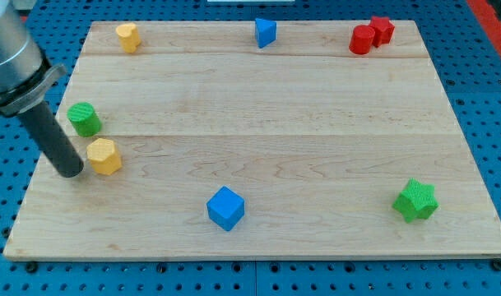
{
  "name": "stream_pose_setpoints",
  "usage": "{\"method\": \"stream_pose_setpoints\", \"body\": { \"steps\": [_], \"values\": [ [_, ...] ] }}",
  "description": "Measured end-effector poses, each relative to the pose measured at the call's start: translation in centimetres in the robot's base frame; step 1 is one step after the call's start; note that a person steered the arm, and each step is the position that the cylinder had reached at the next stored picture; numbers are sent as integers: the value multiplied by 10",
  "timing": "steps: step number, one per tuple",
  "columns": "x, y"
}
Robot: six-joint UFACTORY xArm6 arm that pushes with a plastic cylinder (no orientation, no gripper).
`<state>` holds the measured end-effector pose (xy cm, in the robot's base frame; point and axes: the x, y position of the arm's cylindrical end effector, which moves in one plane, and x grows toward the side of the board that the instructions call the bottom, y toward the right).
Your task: Place the hexagon to the bottom of the red circle
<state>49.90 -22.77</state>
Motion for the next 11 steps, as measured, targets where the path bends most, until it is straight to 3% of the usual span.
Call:
{"method": "stream_pose_setpoints", "body": {
  "steps": [3, 5, 6, 9, 10, 11],
  "values": [
    [-61, 177],
    [-75, 143],
    [-90, 161],
    [-96, 356],
    [-97, 381],
    [-114, 315]
  ]
}}
